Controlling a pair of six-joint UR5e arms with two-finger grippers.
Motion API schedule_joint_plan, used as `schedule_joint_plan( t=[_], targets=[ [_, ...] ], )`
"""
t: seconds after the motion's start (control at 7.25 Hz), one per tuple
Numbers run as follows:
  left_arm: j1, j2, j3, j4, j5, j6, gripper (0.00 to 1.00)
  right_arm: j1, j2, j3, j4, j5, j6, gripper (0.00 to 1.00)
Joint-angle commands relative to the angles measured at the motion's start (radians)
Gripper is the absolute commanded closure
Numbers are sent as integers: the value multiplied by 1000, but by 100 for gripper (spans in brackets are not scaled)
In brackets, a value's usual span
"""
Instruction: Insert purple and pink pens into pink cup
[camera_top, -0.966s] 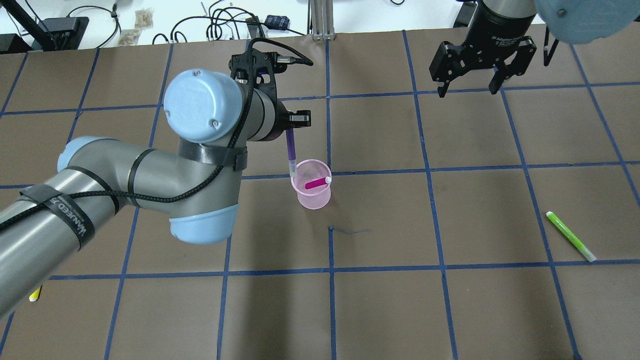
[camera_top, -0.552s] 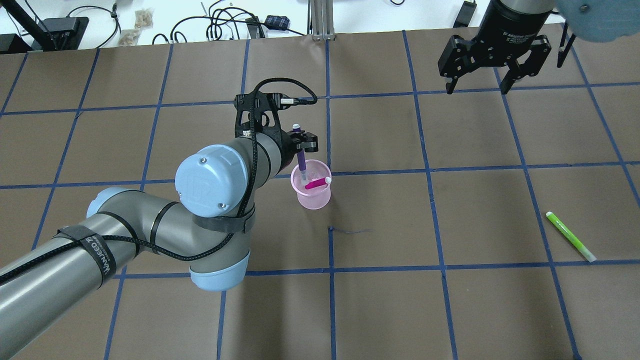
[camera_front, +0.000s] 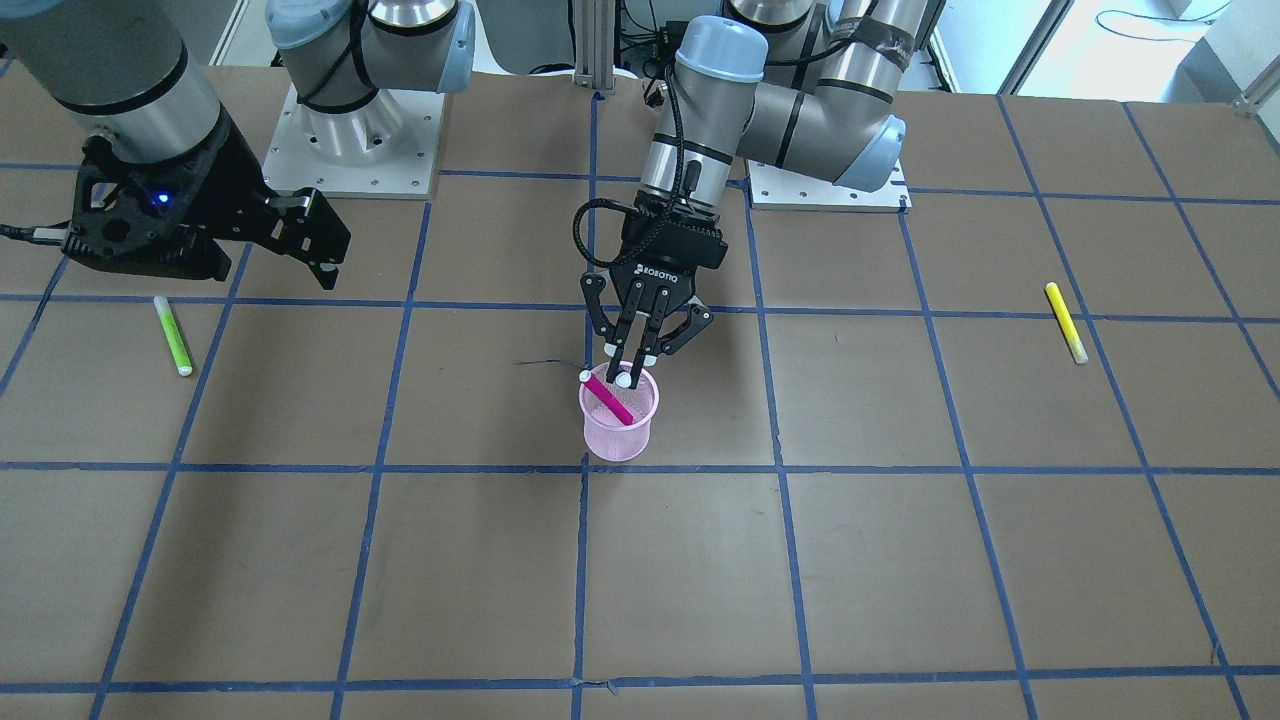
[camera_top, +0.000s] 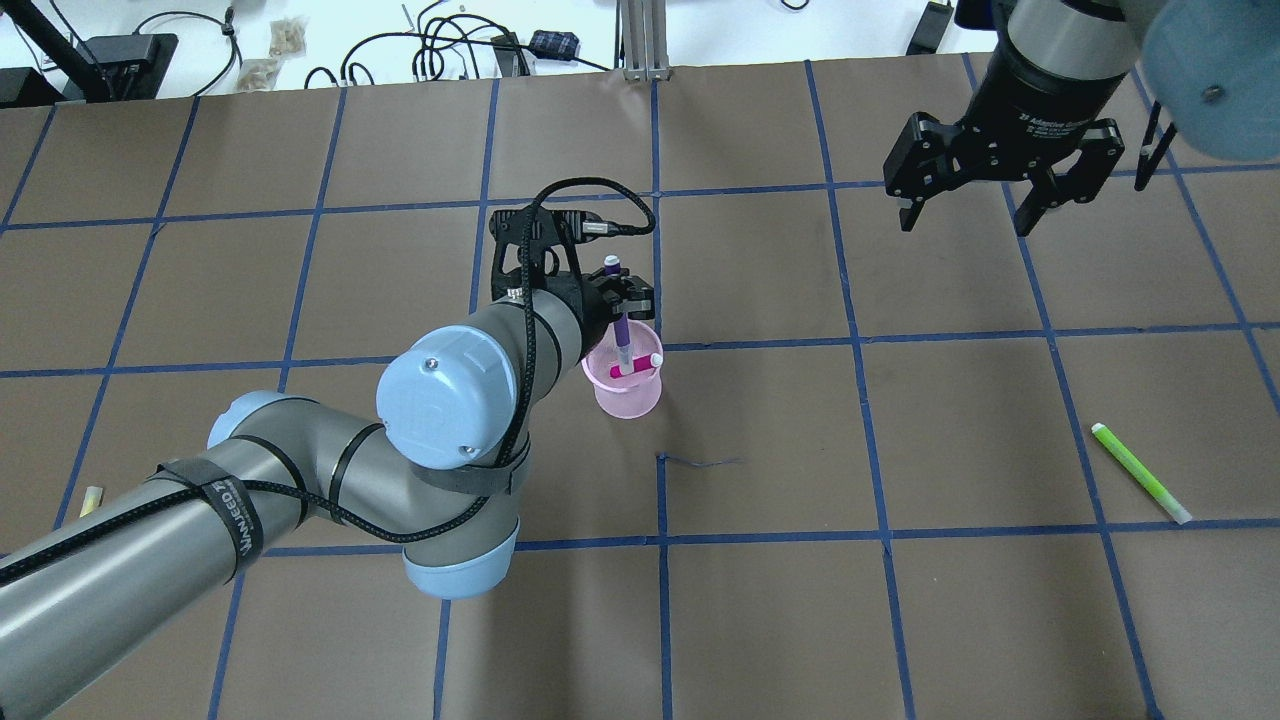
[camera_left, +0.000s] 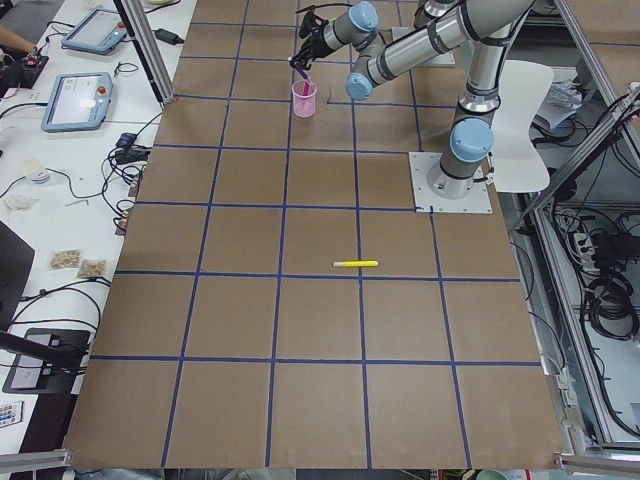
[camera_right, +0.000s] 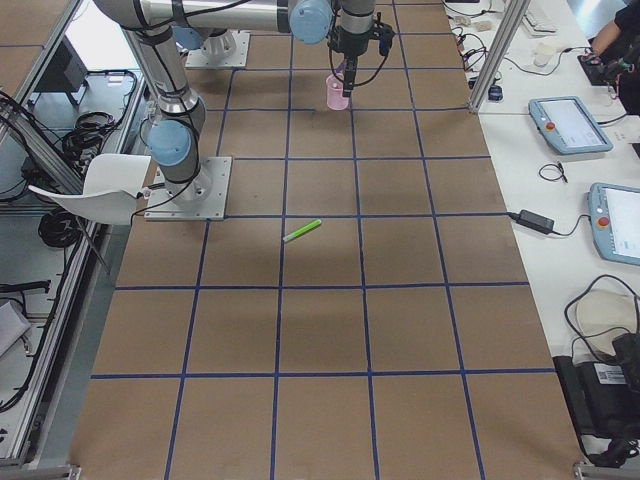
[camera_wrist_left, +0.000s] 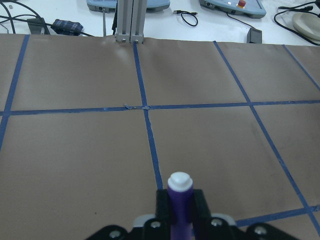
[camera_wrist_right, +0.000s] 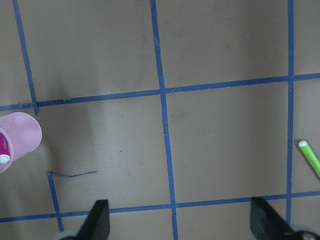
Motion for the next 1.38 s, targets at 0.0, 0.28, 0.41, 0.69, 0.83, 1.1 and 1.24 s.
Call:
schedule_joint_plan(
  t=[0.0,0.28,0.41,0.69,0.83,1.1,1.24],
  targets=[
    [-1,-32,-1,0,4,7,100,-3,-13,2,2,-8,14,0],
    [-1,-46,2,2,21,9,100,14,-37,4,2,3,19,0],
    [-1,-58,2,0,21,9,100,24,-37,10,2,7,37,0],
    [3,-74,12,0,22,11,78,35,-39,11,4,0,68,0],
    [3,-78,12,2,39,11,54,35,-39,10,4,-2,68,0],
    [14,-85,15,3,42,11,45,35,-39,13,4,-2,68,0],
    [14,-85,15,3,42,11,43,35,-36,13,3,-2,66,0]
  ],
)
